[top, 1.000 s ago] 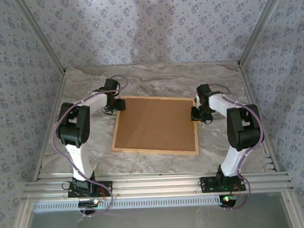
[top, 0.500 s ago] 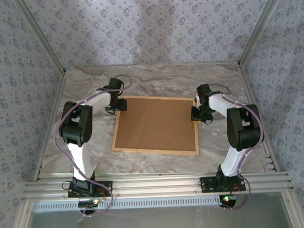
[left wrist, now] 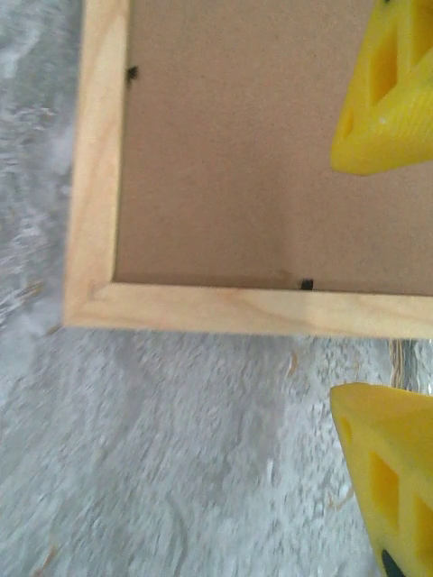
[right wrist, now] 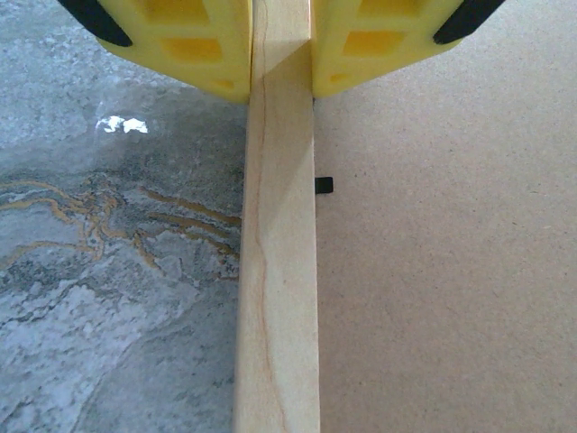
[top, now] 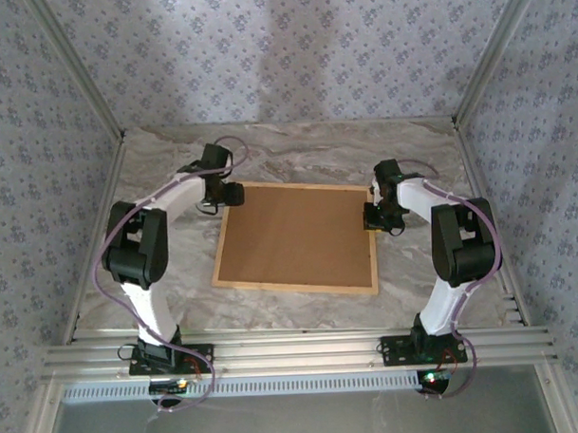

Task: Put the photo into the frame

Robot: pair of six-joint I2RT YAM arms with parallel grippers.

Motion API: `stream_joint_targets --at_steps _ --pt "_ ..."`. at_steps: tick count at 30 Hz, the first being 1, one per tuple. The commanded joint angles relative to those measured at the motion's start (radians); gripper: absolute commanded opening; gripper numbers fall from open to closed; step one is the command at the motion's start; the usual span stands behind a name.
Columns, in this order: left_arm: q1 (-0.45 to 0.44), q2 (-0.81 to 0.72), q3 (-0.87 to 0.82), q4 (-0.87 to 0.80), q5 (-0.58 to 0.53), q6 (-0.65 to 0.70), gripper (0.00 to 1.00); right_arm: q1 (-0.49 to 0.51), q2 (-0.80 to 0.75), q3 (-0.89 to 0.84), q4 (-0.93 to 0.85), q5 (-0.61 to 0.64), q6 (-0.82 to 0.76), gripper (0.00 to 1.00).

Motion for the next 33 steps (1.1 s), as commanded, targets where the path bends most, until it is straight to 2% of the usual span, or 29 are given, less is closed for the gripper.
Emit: stream_joint_targets --at_steps 1,11,17,24,28,33 --pt "0.023 -0.031 -0.017 -0.014 0.02 -0.011 0.6 0.012 0.005 0.001 0.003 -0.013 -0.014 0.21" --pt "0.05 -0.011 -0.018 -0.048 0.044 -0.009 0.46 0.012 0.01 0.003 0.004 -0.016 -0.015 0.21" --pt "0.05 -0.17 -0.161 -0.049 0.052 -0.045 0.46 0.006 0.013 0.003 0.007 -0.019 -0.01 0.21" --pt "0.047 -0.38 -0.355 -0.137 0.071 -0.104 0.46 0.001 -0.002 0.0 0.006 -0.022 -0.01 0.21" --pt "0.044 -0.438 -0.427 -0.2 0.1 -0.125 0.46 -0.003 -0.005 0.0 0.006 -0.029 -0.012 0.21" --pt "0.039 -0.441 -0.48 -0.236 0.125 -0.135 0.45 -0.009 0.001 -0.006 0.02 -0.036 -0.015 0.21"
